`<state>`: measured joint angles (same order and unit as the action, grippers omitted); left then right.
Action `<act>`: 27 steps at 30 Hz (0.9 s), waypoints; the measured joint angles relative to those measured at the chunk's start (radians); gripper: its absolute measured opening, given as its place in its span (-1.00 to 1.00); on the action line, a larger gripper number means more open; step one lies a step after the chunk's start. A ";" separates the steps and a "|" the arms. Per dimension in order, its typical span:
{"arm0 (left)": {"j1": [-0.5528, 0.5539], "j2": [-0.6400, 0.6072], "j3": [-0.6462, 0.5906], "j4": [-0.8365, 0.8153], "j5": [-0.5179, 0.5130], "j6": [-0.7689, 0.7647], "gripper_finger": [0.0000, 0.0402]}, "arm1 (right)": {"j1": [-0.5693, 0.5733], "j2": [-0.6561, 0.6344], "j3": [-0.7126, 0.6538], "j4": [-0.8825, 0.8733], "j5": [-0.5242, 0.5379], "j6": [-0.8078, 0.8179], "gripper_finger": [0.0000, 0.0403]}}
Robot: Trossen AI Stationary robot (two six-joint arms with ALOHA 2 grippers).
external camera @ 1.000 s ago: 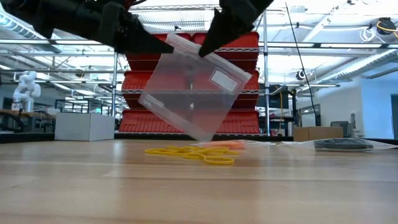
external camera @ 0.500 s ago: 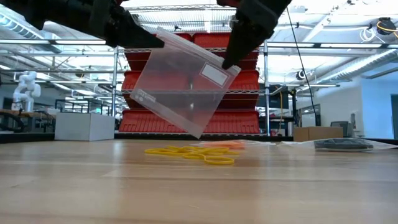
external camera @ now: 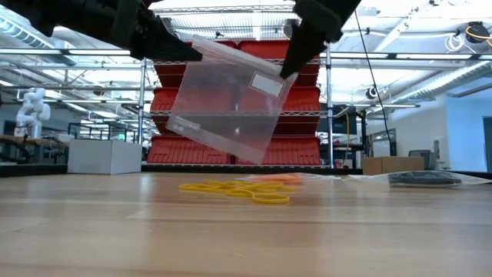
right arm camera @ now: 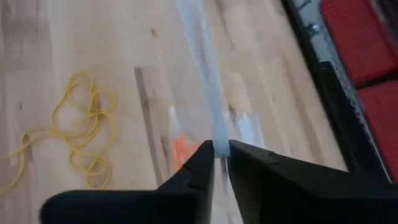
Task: Sort rubber bands
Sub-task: Open the left transparent zip bag
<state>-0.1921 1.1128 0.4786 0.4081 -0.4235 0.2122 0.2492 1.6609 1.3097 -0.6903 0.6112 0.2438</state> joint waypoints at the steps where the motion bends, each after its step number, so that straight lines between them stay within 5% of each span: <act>1: 0.000 0.000 0.000 0.000 -0.001 -0.001 -1.00 | 0.003 -0.007 0.002 0.000 0.011 0.007 -0.79; 12: 0.000 0.000 0.000 -0.003 -0.003 -0.018 -1.00 | 0.063 -0.053 0.004 0.178 0.017 -0.094 -0.39; 20: 0.000 0.000 0.000 -0.002 -0.002 -0.025 -1.00 | 0.052 -0.003 0.006 0.327 -0.038 -0.228 -0.92; 27: 0.000 0.001 0.001 0.001 0.001 -0.027 -1.00 | 0.013 0.044 0.006 0.387 -0.133 -0.255 -0.99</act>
<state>-0.1921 1.1133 0.4793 0.4088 -0.4221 0.1849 0.2619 1.7051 1.3155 -0.3035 0.4783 -0.0109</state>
